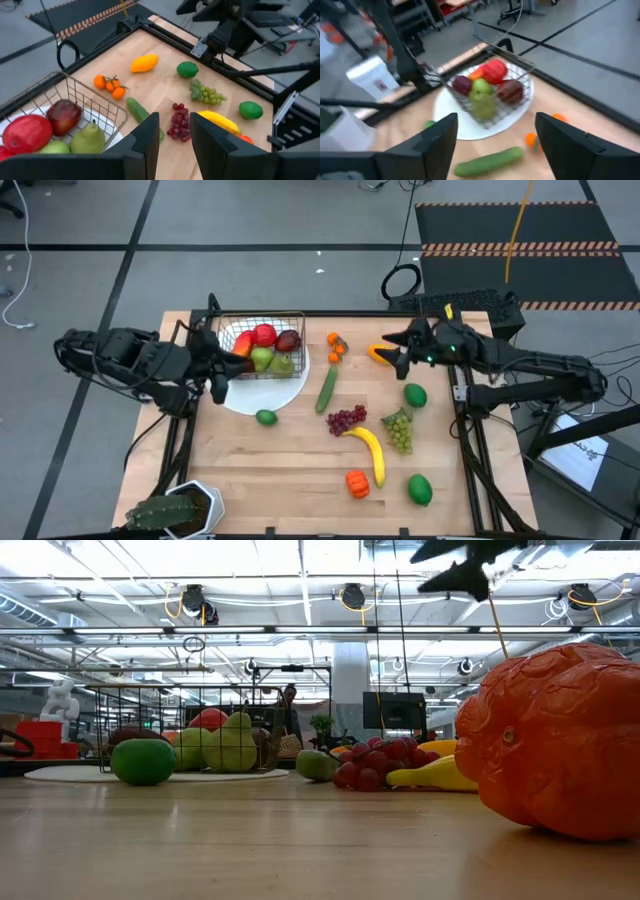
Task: Build produce basket
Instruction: Put the mango into the wired basket
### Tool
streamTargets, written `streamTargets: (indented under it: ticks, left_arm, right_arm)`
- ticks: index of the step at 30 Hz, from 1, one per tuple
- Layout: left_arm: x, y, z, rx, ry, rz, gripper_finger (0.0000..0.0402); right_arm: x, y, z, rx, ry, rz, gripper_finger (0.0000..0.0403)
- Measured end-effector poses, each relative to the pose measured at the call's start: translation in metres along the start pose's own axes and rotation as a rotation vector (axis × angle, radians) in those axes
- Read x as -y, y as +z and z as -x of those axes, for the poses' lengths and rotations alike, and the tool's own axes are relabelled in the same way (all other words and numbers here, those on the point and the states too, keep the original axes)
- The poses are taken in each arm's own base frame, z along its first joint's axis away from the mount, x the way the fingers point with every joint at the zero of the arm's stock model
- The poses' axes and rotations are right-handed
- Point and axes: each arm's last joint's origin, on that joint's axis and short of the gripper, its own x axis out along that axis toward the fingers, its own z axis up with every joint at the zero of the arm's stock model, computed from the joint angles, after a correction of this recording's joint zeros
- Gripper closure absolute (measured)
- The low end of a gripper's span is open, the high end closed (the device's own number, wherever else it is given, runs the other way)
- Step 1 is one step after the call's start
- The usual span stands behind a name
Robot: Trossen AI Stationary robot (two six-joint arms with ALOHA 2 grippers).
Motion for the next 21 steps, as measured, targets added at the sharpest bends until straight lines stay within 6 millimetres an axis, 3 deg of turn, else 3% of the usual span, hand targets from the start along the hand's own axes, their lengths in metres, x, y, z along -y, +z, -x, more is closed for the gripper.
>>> streamTargets:
  ticks: [7, 12, 17, 21]
  left_arm:
    - [0.002, 0.001, -0.015, -0.014, 0.053, 0.065, 0.0293]
    - [0.005, 0.001, -0.028, -0.033, 0.094, 0.058, 0.0293]
    - [0.007, 0.000, -0.042, -0.053, 0.133, 0.049, 0.0293]
    - [0.010, -0.001, -0.051, -0.067, 0.152, 0.060, 0.0293]
  right_arm:
    - [0.033, -0.006, -0.017, -0.156, -0.145, 0.302, 0.0051]
    - [0.055, -0.011, -0.033, -0.231, -0.168, 0.470, 0.0025]
    - [0.084, -0.036, -0.050, -0.357, -0.133, 0.424, 0.0023]
    - [0.096, -0.058, -0.054, -0.435, -0.143, 0.371, 0.0023]
